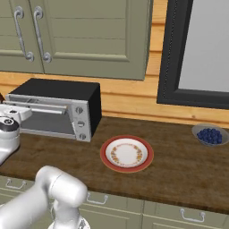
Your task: Pick up the kebab skewer and baguette bread, and place them inside the toaster oven. Close the toaster oven door and start by setting the timer.
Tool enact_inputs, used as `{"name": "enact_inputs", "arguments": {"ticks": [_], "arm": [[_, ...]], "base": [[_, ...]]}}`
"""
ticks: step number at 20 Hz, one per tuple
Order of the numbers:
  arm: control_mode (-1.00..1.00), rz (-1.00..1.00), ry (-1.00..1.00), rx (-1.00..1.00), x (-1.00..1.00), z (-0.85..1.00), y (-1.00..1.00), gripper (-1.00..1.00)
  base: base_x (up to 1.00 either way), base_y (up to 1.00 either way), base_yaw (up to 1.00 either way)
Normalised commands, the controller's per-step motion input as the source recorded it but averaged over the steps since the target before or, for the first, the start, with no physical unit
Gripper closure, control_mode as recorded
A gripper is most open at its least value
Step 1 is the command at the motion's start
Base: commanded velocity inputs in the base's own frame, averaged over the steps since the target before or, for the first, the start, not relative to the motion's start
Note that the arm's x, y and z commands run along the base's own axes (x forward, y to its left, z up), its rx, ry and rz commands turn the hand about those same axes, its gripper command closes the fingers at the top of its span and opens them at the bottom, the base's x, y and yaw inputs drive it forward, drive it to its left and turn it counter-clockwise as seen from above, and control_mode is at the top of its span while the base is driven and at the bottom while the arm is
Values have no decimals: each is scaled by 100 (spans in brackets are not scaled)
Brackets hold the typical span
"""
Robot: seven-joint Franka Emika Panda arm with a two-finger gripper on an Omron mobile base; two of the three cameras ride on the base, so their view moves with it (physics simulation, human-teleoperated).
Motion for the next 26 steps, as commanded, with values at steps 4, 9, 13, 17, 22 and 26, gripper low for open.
{"name": "enact_inputs", "arguments": {"ticks": [4, 9, 13, 17, 22, 26], "arm": [[-100, 0, 1, 0, 28, -16, 0, -100], [-100, 0, 5, 0, 28, -12, 0, -100], [-100, 0, 6, 0, 27, -11, 0, -100], [-100, 0, 7, 0, 25, -13, 0, -100], [-100, 0, 5, 0, 24, -14, 0, -100], [-100, 0, 3, 0, 17, -12, 0, -100]], "base": [[0, 0, 0], [0, 0, 0], [0, 0, 0], [0, 0, 0], [0, 0, 0], [0, 0, 0]]}}
